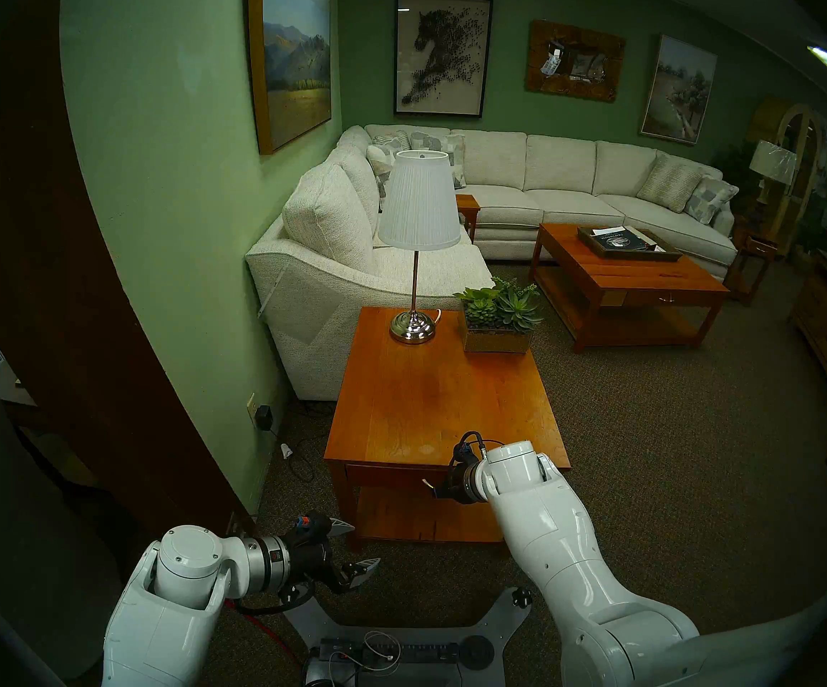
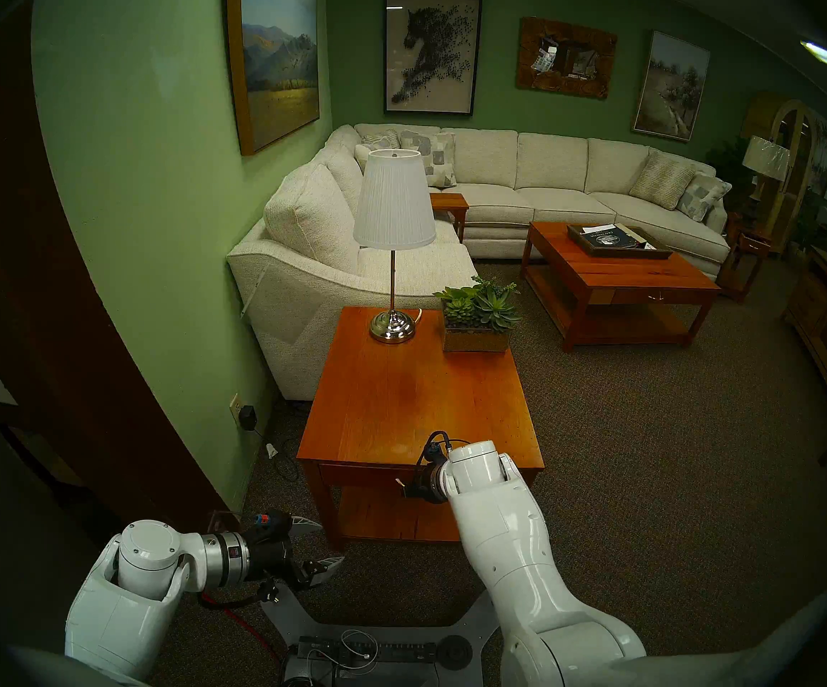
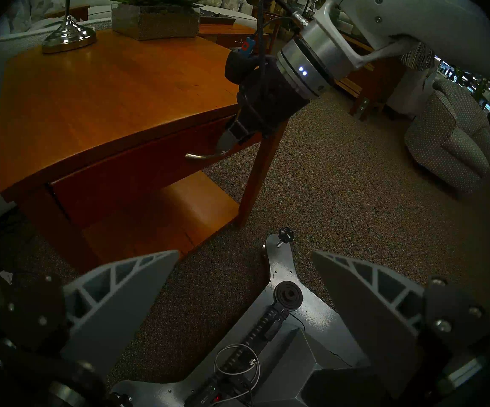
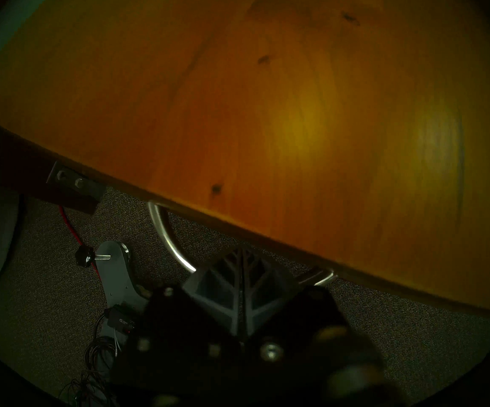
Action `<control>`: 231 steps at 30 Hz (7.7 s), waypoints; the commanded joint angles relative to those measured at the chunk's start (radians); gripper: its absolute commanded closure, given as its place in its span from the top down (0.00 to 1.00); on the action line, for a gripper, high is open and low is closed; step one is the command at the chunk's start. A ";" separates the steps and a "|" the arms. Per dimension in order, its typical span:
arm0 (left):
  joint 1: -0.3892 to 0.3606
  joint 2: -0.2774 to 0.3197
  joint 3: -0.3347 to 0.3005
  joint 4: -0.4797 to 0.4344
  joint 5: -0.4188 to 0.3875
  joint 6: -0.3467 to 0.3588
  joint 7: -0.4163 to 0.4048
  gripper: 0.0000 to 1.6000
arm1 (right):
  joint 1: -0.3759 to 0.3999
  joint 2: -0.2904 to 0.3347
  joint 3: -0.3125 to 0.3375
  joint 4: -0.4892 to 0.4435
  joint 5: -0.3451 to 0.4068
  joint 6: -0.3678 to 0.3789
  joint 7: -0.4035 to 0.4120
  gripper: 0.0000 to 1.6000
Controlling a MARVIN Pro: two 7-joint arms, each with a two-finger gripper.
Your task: Open the drawer, take out the contents and close the drawer
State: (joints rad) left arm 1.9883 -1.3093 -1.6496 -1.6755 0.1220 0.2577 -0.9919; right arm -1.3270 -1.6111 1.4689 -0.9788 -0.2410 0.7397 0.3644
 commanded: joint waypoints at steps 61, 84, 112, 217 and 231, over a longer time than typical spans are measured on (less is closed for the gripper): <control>-0.091 -0.006 0.041 0.036 0.004 0.000 -0.024 1.00 | -0.391 0.082 -0.031 -0.614 -0.029 0.220 0.097 0.00; -0.128 -0.023 0.050 0.076 0.006 0.005 -0.026 1.00 | -0.456 0.164 0.011 -0.856 -0.016 0.220 0.214 0.00; -0.108 -0.024 0.017 0.058 0.003 0.007 -0.029 1.00 | -0.242 0.177 0.025 -0.619 -0.084 0.220 0.272 0.00; -0.214 0.003 -0.031 0.224 -0.011 -0.018 -0.118 1.00 | -0.301 0.267 0.022 -0.698 -0.041 0.220 0.417 1.00; -0.227 0.024 -0.062 0.293 -0.036 -0.060 -0.155 1.00 | -0.288 0.192 0.019 -0.636 -0.100 0.220 0.326 1.00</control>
State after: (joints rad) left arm 1.7886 -1.2923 -1.6957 -1.3877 0.1130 0.2200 -1.1242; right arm -1.6552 -1.3750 1.4757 -1.6342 -0.3203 0.9615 0.7153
